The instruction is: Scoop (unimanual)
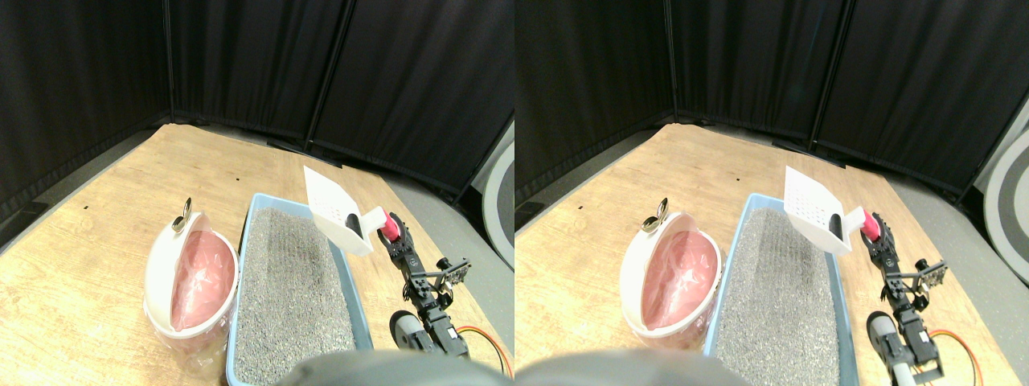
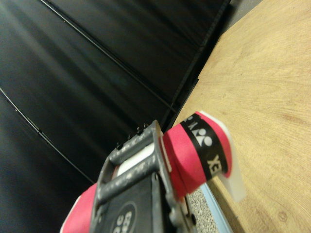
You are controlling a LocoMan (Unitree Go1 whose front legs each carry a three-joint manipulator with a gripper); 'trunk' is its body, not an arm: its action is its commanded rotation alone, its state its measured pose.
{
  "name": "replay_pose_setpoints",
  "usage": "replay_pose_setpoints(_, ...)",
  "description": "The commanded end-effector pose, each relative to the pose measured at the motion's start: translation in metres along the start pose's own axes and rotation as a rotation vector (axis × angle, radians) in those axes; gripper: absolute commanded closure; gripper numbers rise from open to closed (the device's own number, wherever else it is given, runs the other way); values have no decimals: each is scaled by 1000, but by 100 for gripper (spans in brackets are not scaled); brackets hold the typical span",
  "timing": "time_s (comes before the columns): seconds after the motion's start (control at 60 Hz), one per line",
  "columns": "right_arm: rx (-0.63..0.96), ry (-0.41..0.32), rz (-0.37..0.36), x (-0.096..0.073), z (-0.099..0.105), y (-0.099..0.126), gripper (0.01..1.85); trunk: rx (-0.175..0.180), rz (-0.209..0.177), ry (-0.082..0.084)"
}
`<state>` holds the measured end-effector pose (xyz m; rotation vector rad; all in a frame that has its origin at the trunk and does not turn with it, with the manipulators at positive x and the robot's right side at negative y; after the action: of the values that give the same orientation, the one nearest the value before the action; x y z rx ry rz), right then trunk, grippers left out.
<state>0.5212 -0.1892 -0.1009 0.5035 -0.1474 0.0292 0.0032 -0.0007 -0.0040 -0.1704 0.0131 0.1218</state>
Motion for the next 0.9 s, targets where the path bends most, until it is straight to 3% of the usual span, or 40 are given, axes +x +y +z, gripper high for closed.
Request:
replay_pose_setpoints(0.017,-24,-36,87,-2,13,16,180,-11,13,-19)
replay_pose_setpoints(0.183,-236,31,151,-6,19,34,180,-26,26,-12)
replay_pose_setpoints(0.483,-333,103,205,-2,25,60,180,-55,55,-11)
replay_pose_setpoints(0.583,-356,135,263,1,24,69,180,-69,72,-12)
replay_pose_setpoints(0.9,-433,209,335,3,15,97,180,-105,119,-7)
